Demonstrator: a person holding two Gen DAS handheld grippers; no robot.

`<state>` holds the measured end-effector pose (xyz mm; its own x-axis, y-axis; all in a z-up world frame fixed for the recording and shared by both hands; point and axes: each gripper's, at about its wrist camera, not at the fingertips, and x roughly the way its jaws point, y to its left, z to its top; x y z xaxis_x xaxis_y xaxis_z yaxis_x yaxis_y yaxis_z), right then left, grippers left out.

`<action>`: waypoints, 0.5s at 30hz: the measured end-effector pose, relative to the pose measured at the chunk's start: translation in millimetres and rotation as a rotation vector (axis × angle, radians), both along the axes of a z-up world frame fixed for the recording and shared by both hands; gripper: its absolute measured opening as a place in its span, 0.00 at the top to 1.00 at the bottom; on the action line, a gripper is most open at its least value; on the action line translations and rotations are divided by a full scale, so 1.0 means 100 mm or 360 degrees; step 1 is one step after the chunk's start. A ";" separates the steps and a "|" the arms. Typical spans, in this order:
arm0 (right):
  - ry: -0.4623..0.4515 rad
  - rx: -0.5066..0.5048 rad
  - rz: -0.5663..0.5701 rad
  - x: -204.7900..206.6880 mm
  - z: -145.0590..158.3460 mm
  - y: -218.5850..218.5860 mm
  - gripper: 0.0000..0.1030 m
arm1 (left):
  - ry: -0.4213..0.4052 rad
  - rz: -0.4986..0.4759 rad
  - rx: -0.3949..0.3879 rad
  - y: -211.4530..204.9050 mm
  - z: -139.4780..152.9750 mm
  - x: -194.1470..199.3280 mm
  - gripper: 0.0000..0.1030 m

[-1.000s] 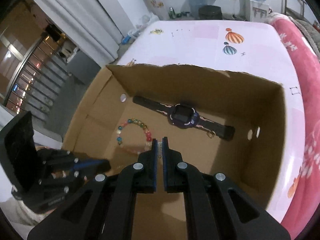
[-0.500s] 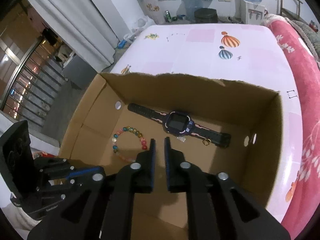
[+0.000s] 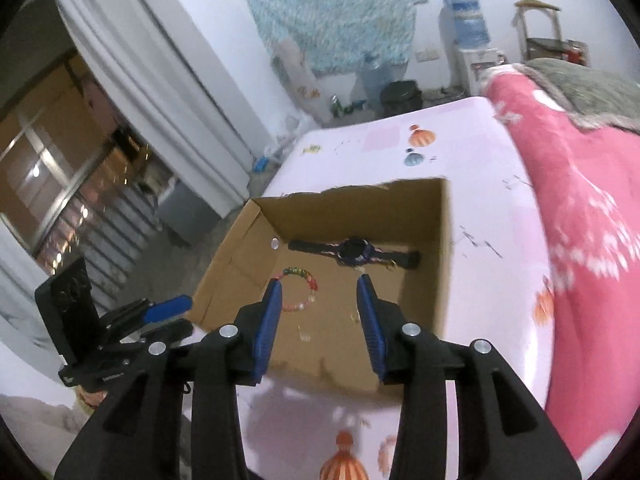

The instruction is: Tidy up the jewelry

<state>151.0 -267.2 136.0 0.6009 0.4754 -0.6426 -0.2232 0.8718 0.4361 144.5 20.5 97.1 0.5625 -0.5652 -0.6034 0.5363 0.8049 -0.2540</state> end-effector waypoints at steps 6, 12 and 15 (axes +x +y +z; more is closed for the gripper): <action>0.0078 0.0107 -0.0148 -0.57 -0.34 -0.27 0.62 | -0.0022 -0.0180 0.0062 -0.08 -0.10 -0.50 0.32; 0.0225 -0.0058 -0.0144 -0.74 -0.91 -0.08 0.62 | 0.0113 -0.0150 0.0268 -0.31 -0.60 -0.66 0.30; 0.0245 -0.0268 -0.0091 -0.67 -1.13 0.12 0.62 | 0.0180 -0.0075 0.0403 -0.41 -0.91 -0.67 0.30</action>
<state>84.1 -255.5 23.1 0.5127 0.3214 -0.7962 -0.1133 0.9445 0.3083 77.1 -20.2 6.4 0.4605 -0.4121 -0.7862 0.5541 0.8254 -0.1081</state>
